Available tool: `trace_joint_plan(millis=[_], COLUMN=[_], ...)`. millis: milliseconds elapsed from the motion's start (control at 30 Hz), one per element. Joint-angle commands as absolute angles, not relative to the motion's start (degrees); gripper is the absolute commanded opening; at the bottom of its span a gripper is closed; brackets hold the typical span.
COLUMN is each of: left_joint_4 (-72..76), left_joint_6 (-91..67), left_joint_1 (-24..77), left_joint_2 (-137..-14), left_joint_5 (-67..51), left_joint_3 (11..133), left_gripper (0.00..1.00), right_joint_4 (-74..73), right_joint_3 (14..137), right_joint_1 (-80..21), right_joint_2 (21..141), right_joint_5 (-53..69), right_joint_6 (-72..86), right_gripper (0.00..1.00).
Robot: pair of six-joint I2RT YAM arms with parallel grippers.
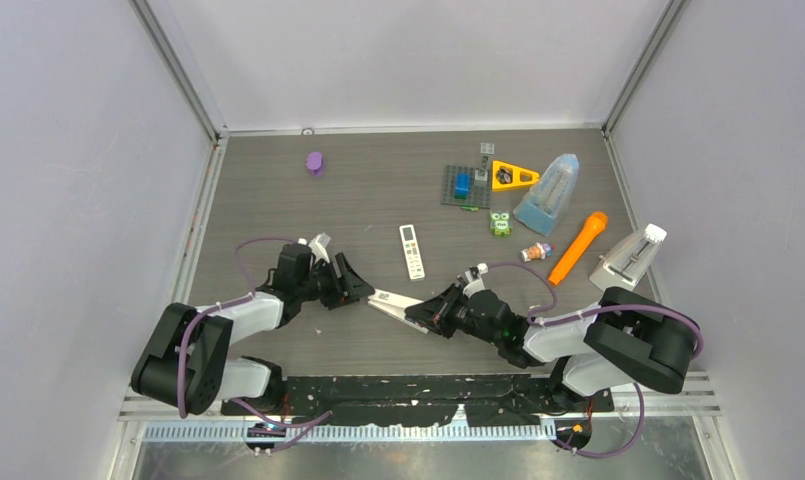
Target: Load the batteries into the remote control
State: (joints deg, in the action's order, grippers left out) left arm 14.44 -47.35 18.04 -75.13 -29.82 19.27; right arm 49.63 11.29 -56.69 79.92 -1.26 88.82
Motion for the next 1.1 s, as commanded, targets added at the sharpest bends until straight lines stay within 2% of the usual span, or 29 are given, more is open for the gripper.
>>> trace_joint_plan(millis=[0, 600, 1067], left_joint_4=[13.1, 13.9, 8.9], left_joint_6=[-46.0, -45.0, -42.7], left_joint_1=[18.5, 22.1, 25.6], left_joint_2=[-76.3, -78.0, -78.8], left_joint_5=[-27.5, -24.8, -18.6], left_joint_3=[19.2, 19.0, 19.4], left_gripper=[0.58, 0.56, 0.53], right_joint_4=[49.2, 35.7, 23.3], right_joint_3=[10.5, 10.4, 12.5], right_joint_1=[-57.5, -59.4, -59.3], right_joint_2=[80.1, 78.7, 78.1], right_joint_5=[-3.6, -6.6, -5.2], right_joint_6=[90.4, 95.8, 97.2], right_gripper=[0.06, 0.06, 0.05])
